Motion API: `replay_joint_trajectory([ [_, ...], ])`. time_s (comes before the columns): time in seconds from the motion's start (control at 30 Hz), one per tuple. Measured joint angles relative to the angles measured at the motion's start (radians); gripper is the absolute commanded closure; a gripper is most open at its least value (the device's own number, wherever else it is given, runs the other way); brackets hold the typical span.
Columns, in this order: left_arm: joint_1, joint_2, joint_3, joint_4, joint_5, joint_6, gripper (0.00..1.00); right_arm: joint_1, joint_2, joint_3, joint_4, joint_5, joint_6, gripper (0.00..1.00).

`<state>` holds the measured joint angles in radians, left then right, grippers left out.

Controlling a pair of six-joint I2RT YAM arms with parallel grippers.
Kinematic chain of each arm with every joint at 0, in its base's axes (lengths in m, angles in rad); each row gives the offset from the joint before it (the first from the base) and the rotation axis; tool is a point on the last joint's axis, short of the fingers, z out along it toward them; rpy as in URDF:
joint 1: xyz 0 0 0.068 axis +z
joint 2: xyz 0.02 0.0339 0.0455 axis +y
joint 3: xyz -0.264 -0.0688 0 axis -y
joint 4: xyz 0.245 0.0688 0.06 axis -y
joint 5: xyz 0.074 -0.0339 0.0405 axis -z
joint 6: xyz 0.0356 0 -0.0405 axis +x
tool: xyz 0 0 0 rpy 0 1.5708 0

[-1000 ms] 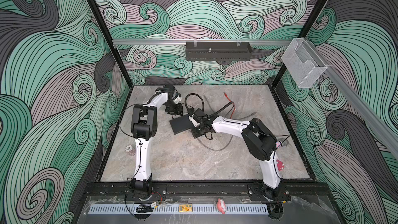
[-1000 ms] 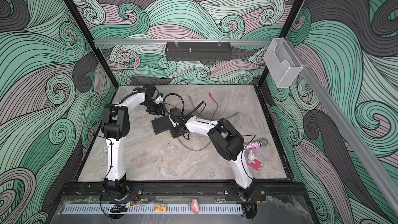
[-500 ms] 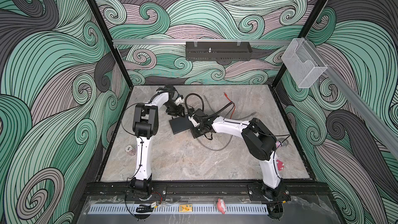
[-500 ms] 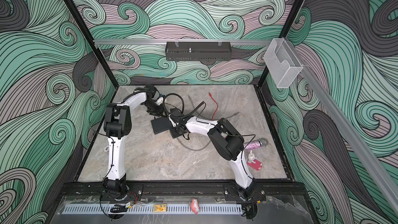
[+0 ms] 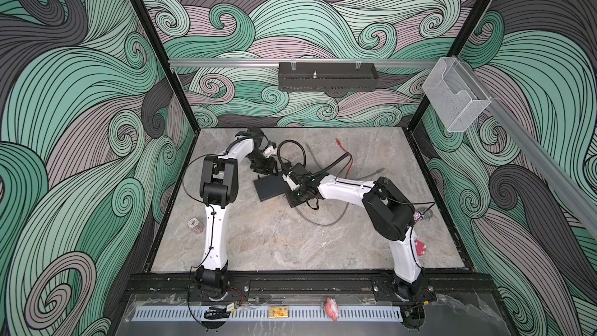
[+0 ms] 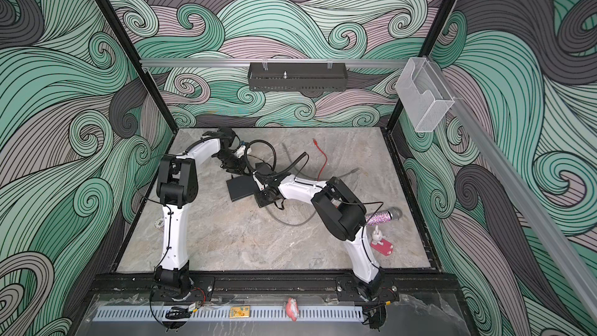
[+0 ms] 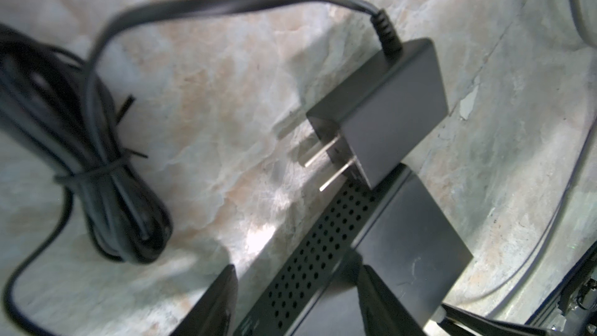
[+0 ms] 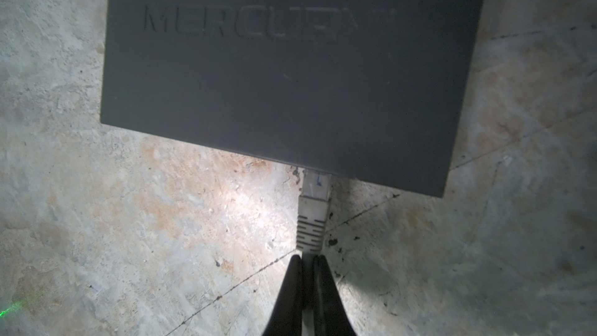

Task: Insert the plug into the switch port

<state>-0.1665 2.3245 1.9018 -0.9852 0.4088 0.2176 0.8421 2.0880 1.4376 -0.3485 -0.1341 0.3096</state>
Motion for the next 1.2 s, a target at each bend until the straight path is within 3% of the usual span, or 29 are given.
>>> replay_joint_trajectory([
  [0.6, -0.011, 0.002, -0.002, 0.01, 0.019, 0.001, 0.43, -0.013, 0.073, 0.111, -0.058, 0.005, -0.011, 0.91],
  [1.2, -0.014, 0.002, -0.002, 0.018, 0.02, 0.011, 0.46, -0.035, 0.084, 0.121, -0.079, 0.001, -0.044, 0.91],
])
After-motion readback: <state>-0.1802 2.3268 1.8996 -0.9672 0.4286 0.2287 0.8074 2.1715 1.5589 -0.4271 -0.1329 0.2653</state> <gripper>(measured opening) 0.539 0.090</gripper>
